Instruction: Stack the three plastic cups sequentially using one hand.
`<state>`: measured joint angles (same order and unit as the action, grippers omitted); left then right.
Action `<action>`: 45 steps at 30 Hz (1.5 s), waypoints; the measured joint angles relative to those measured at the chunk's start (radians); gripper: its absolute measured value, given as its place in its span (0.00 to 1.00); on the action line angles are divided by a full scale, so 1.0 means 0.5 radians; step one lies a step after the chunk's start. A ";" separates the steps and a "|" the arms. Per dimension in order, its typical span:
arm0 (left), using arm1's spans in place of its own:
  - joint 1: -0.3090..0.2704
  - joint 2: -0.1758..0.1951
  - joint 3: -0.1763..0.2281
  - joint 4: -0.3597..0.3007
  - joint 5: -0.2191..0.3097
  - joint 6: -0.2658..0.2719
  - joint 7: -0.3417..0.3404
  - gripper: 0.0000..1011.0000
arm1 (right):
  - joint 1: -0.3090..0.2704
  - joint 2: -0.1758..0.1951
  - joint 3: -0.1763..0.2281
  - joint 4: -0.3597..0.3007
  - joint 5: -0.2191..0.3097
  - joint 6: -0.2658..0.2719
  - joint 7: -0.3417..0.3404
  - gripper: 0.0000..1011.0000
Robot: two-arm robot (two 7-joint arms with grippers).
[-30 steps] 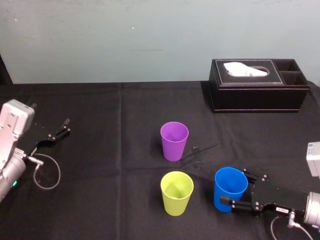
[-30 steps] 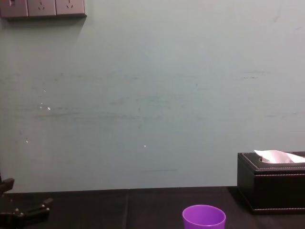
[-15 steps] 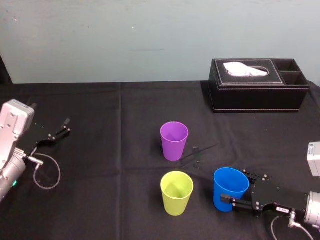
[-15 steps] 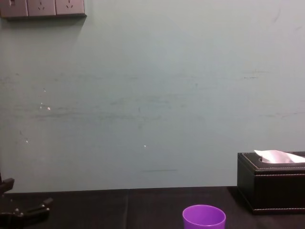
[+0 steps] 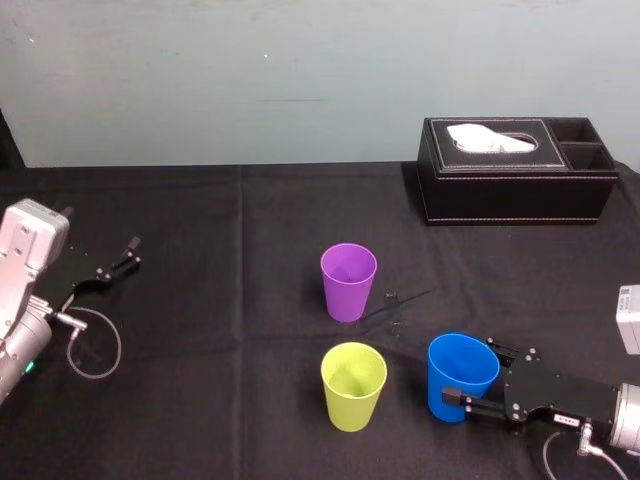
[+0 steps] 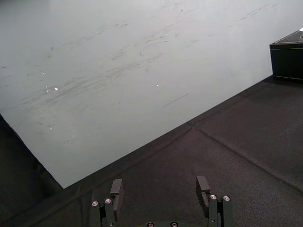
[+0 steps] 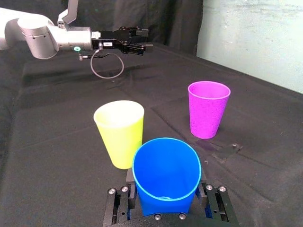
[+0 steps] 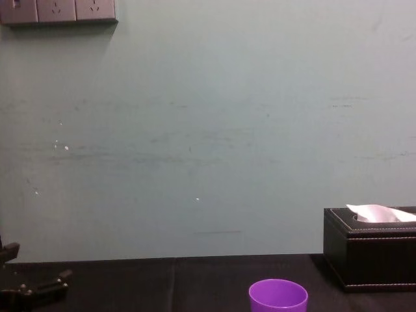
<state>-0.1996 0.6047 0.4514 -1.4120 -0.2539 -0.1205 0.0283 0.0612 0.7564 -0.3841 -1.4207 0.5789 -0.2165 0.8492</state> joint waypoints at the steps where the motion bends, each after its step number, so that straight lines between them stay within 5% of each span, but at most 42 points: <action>1: 0.000 0.000 0.000 0.000 0.000 0.000 0.000 1.00 | -0.007 0.005 0.004 -0.013 -0.004 -0.001 -0.010 0.72; 9: 0.000 0.000 0.000 0.000 0.000 0.000 0.000 1.00 | -0.095 0.072 0.071 -0.189 -0.018 0.019 -0.108 0.72; 21: 0.000 0.000 0.000 0.000 0.000 0.000 0.000 1.00 | -0.178 0.191 0.204 -0.502 0.015 0.183 -0.236 0.72; 32: 0.000 0.000 0.000 0.000 0.000 0.000 0.000 1.00 | 0.002 0.169 0.144 -0.589 0.000 0.392 -0.275 0.72; 45: 0.000 0.000 0.000 0.000 0.000 0.000 0.000 1.00 | 0.190 0.117 0.039 -0.591 -0.028 0.497 -0.295 0.72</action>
<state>-0.1995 0.6047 0.4514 -1.4120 -0.2539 -0.1205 0.0283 0.1560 0.8151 -0.3647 -1.7163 0.5648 0.0321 0.7017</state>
